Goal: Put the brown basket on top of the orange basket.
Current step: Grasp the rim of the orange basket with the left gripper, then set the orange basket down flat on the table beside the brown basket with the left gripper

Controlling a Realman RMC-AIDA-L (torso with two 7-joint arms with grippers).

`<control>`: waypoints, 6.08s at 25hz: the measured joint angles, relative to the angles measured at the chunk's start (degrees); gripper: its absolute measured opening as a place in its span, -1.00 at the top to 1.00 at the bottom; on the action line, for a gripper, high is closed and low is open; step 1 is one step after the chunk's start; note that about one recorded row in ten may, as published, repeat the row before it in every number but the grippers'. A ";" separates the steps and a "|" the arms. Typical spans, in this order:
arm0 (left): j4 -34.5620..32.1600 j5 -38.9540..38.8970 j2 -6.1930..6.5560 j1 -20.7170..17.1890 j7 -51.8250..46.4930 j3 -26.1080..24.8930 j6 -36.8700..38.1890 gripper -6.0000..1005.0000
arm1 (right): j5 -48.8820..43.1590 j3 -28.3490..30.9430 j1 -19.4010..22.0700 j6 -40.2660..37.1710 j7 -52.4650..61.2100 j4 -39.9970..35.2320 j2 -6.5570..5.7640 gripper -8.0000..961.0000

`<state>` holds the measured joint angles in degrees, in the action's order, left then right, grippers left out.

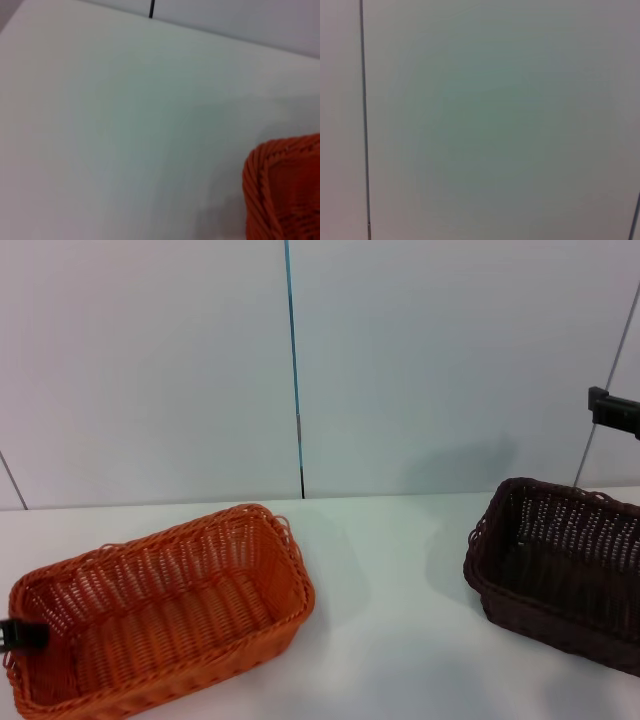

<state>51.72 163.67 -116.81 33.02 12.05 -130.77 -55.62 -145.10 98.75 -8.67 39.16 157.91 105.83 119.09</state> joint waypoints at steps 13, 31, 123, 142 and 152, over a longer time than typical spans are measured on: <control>-1.38 -0.04 -0.40 0.01 -0.01 0.40 -0.34 -0.75 | -0.01 0.13 -0.21 0.51 -0.06 0.35 0.00 -0.93; -1.71 -0.30 -0.92 0.69 -0.01 0.06 -1.01 -0.69 | -0.01 0.39 -0.46 0.63 -0.11 0.46 -0.09 -0.93; -18.22 -23.68 5.66 12.98 17.55 -7.51 -10.71 0.74 | 0.00 0.57 -3.66 1.47 -1.02 -2.70 0.00 -0.92; -23.11 -23.54 5.53 14.39 18.59 -4.74 -1.92 0.74 | 0.00 -0.11 -3.48 1.54 -1.02 -2.45 -0.01 -0.92; -23.25 -23.57 4.44 13.97 21.09 -3.97 0.10 0.74 | 0.00 -0.14 -3.45 1.53 -1.25 -2.29 -0.08 -0.92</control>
<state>28.47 140.10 -112.37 46.99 33.14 -134.74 -55.51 -145.11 98.61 -12.11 40.70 156.66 103.55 119.00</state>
